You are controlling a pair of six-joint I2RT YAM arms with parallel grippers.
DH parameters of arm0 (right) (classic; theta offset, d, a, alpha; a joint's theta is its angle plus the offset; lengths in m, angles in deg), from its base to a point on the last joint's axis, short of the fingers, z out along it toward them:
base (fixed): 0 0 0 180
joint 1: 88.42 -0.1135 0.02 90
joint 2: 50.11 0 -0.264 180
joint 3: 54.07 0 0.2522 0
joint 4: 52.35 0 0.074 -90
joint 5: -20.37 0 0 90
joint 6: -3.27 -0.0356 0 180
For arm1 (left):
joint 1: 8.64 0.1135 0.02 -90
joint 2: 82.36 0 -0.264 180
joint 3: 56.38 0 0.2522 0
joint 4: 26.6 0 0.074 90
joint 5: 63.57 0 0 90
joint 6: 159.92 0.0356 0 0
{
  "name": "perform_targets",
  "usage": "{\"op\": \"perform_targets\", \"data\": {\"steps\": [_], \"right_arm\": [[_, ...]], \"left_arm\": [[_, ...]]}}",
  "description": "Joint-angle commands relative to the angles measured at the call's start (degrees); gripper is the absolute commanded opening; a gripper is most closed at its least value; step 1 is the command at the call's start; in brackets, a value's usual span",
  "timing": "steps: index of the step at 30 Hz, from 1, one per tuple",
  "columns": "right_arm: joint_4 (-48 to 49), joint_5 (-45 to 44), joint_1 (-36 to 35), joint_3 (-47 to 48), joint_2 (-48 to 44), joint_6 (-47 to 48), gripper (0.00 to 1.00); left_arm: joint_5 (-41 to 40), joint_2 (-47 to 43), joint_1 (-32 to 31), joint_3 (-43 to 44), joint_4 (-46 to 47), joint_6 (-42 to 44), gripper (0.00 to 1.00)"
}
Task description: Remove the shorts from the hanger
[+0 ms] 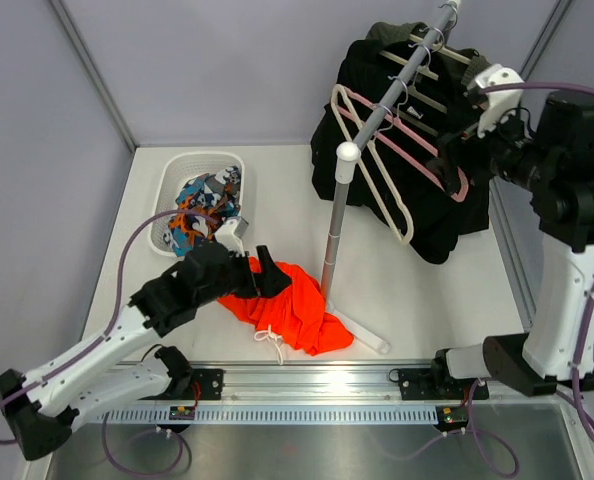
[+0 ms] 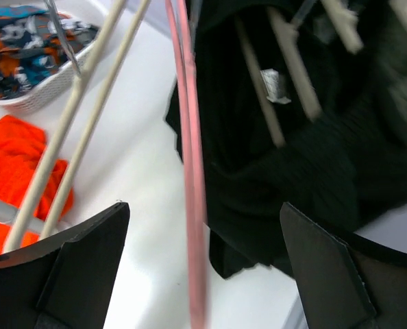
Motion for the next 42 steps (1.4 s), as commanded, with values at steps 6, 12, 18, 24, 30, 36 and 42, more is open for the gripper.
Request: {"op": "perform_targets", "data": {"steps": [6, 12, 18, 24, 30, 36, 42], "right_arm": [[5.3, -6.2, 7.4, -15.6, -12.8, -0.3, 0.99], [7.0, -4.3, 8.0, -25.5, -20.1, 0.4, 0.99], [6.7, 1.3, 8.0, -30.7, -23.6, -1.4, 1.0], [7.0, 6.0, 8.0, -34.6, -28.7, -1.4, 0.99], [8.4, 7.9, 8.0, -39.4, -32.3, -2.7, 0.99], [12.5, 9.2, 8.0, -47.2, -35.7, -5.1, 1.0], [15.9, 10.2, 8.0, -52.6, -38.6, -6.9, 1.0]], "left_arm": [[-18.7, 17.1, -7.4, 3.6, -1.8, -2.8, 0.99], [-17.7, 25.9, -8.1, 2.2, 3.3, -0.5, 0.99], [-18.6, 38.0, -9.4, 0.6, 7.9, -1.7, 0.95], [-20.0, 40.7, -9.9, -1.4, 8.7, -1.2, 0.35], [-21.2, 29.0, -10.5, 0.1, 1.4, -0.1, 0.0], [-30.4, 10.7, -10.4, 10.7, -10.0, 3.3, 0.0], [-37.4, 11.8, -6.0, 32.1, -15.8, 10.4, 0.0]]}}
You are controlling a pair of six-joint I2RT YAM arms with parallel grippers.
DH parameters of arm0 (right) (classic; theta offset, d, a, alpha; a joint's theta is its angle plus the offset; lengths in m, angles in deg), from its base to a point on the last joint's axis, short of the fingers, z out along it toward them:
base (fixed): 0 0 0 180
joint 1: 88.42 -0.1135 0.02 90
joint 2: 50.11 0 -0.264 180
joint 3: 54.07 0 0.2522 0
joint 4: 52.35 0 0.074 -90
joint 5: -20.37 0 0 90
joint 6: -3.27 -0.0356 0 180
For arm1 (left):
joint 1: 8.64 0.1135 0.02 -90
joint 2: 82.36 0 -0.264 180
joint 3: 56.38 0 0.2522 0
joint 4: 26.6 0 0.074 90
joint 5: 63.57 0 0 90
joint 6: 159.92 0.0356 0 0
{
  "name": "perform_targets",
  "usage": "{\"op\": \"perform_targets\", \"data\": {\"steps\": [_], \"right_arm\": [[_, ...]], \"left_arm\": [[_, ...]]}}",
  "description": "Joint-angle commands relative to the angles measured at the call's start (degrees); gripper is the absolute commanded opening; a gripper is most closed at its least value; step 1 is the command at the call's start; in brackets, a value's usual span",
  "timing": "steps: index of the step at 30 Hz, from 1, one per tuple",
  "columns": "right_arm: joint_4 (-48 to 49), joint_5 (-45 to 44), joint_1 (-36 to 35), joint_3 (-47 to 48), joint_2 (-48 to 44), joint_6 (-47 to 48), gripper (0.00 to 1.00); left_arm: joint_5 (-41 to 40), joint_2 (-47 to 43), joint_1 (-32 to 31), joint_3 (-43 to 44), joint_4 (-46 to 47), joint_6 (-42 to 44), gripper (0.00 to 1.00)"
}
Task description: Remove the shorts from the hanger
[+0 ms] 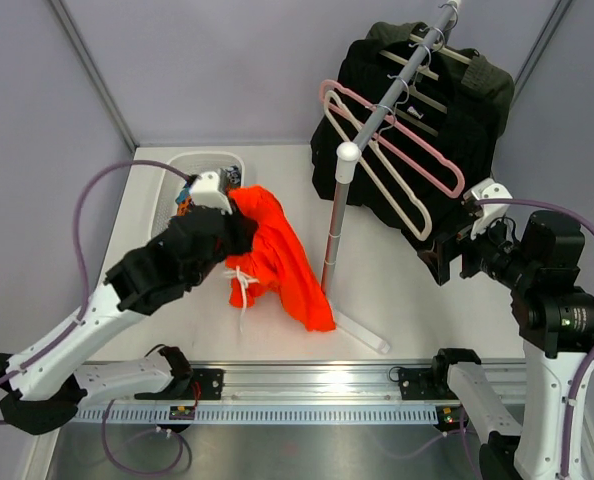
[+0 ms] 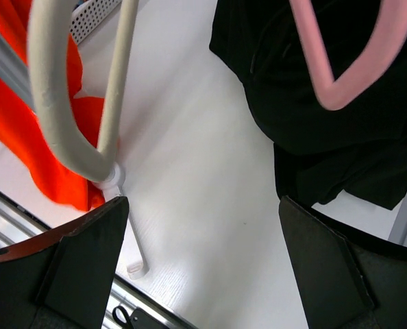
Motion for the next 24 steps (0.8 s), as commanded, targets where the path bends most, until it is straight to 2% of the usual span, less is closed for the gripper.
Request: {"op": "perform_targets", "data": {"steps": [1, 6, 12, 18, 24], "right_arm": [[4.8, 2.3, 0.2, -1.2, -2.2, -2.2, 1.0], [6.0, 2.8, 0.2, -2.6, -4.0, -2.8, 0.99], [8.2, 3.2, 0.2, -4.7, -4.8, -4.1, 1.0], [10.7, 4.3, 0.2, -8.2, -6.1, -5.9, 1.0], [12.4, 4.6, 0.2, -10.7, -7.6, -6.9, 0.99]], "left_arm": [[-7.9, 1.4, 4.2, 10.4, -1.0, 6.1, 0.0], [-4.8, 6.2, 16.0, 24.0, 0.3, 11.0, 0.0], [-8.3, 15.1, 19.9, 41.3, 2.4, 15.8, 0.0], [-16.1, 18.3, 22.5, 44.5, 14.4, 24.3, 0.0], [-16.5, 22.6, 29.1, 49.5, 16.5, 29.3, 0.0]]}}
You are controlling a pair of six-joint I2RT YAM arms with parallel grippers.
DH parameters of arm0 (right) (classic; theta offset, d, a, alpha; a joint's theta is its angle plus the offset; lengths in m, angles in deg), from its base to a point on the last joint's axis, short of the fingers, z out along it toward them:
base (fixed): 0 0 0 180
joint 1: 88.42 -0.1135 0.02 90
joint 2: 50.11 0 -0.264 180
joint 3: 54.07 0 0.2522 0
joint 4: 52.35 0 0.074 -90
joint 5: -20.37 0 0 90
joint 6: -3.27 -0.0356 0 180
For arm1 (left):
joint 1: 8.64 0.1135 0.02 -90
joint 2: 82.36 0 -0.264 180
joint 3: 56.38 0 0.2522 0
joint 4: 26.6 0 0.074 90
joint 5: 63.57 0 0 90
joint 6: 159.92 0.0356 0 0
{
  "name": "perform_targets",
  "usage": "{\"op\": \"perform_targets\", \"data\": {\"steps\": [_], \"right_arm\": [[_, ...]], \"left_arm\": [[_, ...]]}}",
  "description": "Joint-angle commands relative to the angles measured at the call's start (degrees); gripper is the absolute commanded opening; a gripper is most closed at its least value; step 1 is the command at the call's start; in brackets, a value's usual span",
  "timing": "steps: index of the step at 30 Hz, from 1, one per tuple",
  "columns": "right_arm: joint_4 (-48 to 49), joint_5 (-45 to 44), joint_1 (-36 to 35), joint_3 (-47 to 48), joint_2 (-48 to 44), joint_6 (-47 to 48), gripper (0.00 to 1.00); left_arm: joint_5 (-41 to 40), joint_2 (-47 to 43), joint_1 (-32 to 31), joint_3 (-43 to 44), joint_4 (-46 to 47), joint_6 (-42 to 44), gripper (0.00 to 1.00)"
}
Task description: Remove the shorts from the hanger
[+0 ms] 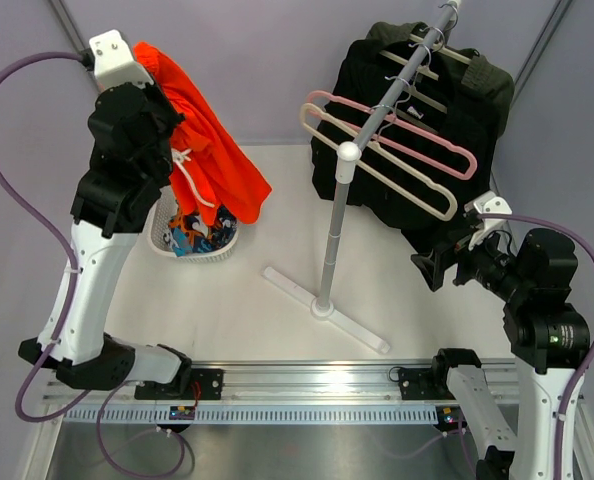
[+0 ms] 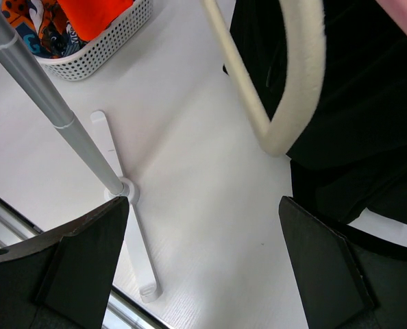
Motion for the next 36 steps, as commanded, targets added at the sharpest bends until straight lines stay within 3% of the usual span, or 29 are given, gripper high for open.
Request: {"op": "perform_targets", "data": {"steps": [1, 11, 22, 30, 36], "right_arm": [[4.0, 1.7, 0.2, -1.3, -0.8, -1.6, 0.99], [5.5, 3.0, 0.2, -3.7, -1.5, -3.1, 1.0], [4.7, 1.5, 0.2, -5.4, -3.7, -3.5, 1.0], [4.6, 1.0, 0.2, -7.0, -4.9, -3.7, 1.0], [4.2, 0.9, 0.2, -7.1, -5.1, -3.7, 0.99]], "left_arm": [[-3.3, 1.8, 3.4, 4.1, 8.8, 5.2, 0.0], [2.1, 5.5, 11.9, 3.2, 6.7, 3.1, 0.0], [11.6, 4.9, 12.6, -24.7, 12.6, -5.2, 0.0], [11.4, 10.5, 13.3, -33.3, 10.1, -11.4, 0.0], [14.9, 13.5, 18.8, -38.9, 6.9, -15.8, 0.0]]}}
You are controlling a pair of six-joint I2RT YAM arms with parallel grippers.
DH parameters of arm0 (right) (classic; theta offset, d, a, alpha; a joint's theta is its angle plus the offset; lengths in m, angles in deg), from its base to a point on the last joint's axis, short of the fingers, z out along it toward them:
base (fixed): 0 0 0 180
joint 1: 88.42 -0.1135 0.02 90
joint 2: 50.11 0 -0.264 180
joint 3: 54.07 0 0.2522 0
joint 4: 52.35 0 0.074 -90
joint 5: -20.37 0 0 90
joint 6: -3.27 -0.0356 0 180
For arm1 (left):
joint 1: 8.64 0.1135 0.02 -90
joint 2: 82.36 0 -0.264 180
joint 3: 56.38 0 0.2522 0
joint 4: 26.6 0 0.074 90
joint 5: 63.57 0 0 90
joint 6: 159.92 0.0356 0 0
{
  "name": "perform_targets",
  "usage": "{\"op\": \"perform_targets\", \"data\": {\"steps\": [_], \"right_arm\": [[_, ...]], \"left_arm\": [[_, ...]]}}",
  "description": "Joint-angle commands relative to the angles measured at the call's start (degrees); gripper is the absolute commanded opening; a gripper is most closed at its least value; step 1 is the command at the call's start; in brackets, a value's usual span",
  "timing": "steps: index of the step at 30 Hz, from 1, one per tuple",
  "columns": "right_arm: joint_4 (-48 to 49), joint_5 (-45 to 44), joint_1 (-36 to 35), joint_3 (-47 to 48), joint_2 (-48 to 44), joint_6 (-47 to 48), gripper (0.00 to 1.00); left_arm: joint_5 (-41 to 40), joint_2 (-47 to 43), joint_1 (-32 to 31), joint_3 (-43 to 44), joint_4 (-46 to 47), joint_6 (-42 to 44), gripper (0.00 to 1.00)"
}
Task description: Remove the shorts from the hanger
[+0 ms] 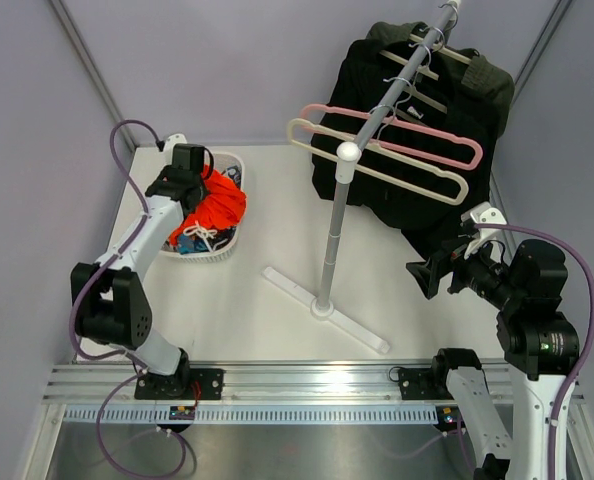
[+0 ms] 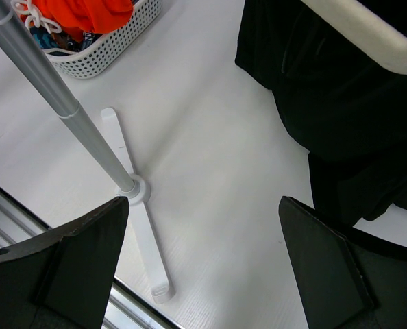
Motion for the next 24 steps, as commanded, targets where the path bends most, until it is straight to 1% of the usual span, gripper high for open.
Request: {"op": "perform_targets", "data": {"steps": [1, 8, 11, 12, 16, 19, 20, 21, 23, 24], "right_arm": [[1.3, -0.3, 0.2, -0.2, -0.3, -0.9, 1.0], [1.4, 0.1, 0.2, 0.1, -0.1, -1.9, 0.99], [1.0, 0.3, 0.2, 0.3, 0.3, -2.2, 0.99], [1.0, 0.3, 0.2, 0.4, 0.4, -2.3, 0.99], [0.5, 0.8, 0.2, 0.5, 0.9, -2.5, 0.99], [0.0, 0.9, 0.2, 0.6, 0.7, -2.7, 1.0], [-0.3, 1.0, 0.2, 0.7, 0.7, -2.8, 0.99], [-0.4, 1.0, 0.2, 0.7, 0.6, -2.9, 1.0], [-0.6, 1.2, 0.2, 1.0, 0.5, -3.0, 1.0], [-0.7, 1.3, 0.2, 1.0, 0.5, -3.3, 1.0]], "left_arm": [[1.5, 2.7, 3.1, -1.9, 0.2, -3.7, 0.0], [2.9, 6.9, 6.5, -2.0, -2.4, -4.6, 0.01], [5.0, 8.5, 6.9, -1.2, -3.2, -3.9, 0.04], [6.1, 10.1, 7.1, -1.0, -3.8, -3.9, 0.06], [11.0, 12.1, 8.6, -1.8, -2.9, -4.1, 0.19], [13.9, 10.4, 10.2, -3.8, -1.4, -4.9, 0.41], [14.6, 9.5, 10.6, -3.9, -1.3, -4.8, 0.54], [14.5, 8.4, 10.7, -3.9, -1.2, -4.6, 0.61], [14.4, 4.4, 10.7, -3.6, -1.3, -4.0, 0.72], [14.5, 3.0, 10.7, -3.1, -1.3, -3.9, 0.8]]}}
